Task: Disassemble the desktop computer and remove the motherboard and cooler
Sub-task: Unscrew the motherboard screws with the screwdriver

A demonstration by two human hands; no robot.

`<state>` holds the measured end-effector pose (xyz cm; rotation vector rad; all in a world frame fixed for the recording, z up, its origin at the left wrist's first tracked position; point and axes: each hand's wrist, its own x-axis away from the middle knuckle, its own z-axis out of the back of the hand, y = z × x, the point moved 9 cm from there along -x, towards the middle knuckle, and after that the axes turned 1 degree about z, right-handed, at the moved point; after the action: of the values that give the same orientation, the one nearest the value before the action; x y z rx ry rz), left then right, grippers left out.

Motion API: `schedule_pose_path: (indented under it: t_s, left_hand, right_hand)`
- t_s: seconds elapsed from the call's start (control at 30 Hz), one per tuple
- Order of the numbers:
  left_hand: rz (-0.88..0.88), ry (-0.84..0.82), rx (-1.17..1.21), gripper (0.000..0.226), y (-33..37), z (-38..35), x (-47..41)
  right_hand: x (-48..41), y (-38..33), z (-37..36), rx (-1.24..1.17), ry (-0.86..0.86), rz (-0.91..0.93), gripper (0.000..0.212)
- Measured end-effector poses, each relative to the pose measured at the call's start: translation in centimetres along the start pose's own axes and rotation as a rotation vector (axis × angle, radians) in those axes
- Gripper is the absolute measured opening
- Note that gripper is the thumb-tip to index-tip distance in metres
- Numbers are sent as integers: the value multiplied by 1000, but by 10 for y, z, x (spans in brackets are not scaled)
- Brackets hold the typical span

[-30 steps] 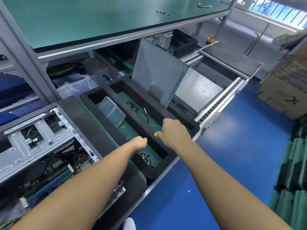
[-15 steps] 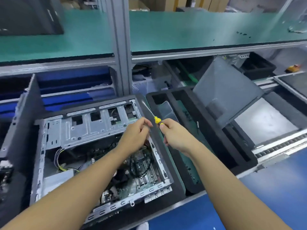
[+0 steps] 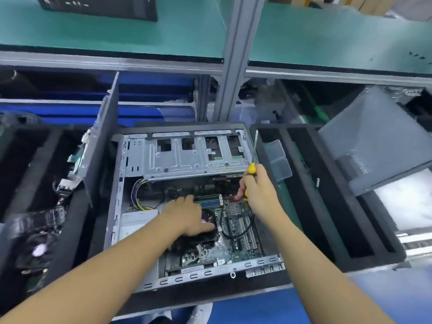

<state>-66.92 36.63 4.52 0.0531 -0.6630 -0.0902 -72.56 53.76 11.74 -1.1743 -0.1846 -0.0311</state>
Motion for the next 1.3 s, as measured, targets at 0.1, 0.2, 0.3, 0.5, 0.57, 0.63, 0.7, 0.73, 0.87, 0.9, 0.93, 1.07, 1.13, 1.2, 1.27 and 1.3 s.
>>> schedule_pose_path:
  t_s: [0.1,0.2,0.3,0.5,0.57,0.63,0.7,0.73,0.87,0.9,0.93,1.07,1.13,1.2,1.27,1.3]
  left_hand:
    - [-5,-35,89,106,8,-19,7]
    - [-58,17,70,136,15,-27,14]
    - [-102,144,-55,139,24,-26,18]
    - [-92,218,-41,113,24,-19,12]
    - [-81,224,5,101,24,-19,10]
    - [-78,228,6,95,24,-19,10]
    - [-79,233,4,91,24,-20,10]
    - [-81,239,7,89,24,-20,10]
    - [-89,261,49,86,23,-19,9]
    - [-93,263,70,86,23,-18,9]
    - [-95,261,92,86,22,-18,9]
    - [-84,243,126,89,20,-17,8]
    - [-81,240,130,89,20,-16,9]
    - [-82,249,121,90,20,-15,10]
    - [-84,254,107,91,21,-13,11]
    - [-89,256,98,90,21,-13,11]
  right_hand:
    - [-2,3,2,-92,20,18,3]
    - [-2,7,7,-223,57,-12,15]
    - [-1,9,13,-330,127,-40,14]
    - [0,10,3,-129,39,-40,5]
    - [3,12,-4,-55,26,-37,5]
    - [9,21,-11,-79,29,-67,6]
    - [18,35,-17,-79,24,-103,8]
    - [22,41,-19,-53,13,-113,8]
    - [26,53,-21,-12,-5,-136,6]
    - [26,53,-20,-17,-4,-134,6]
    - [25,52,-20,-10,-8,-132,6]
    - [27,53,-24,0,-36,-141,6]
    - [27,55,-26,24,-45,-151,7]
    - [28,55,-33,87,-116,-152,9]
    - [32,47,-43,205,-215,-72,11]
    - [34,40,-47,248,-248,-10,12]
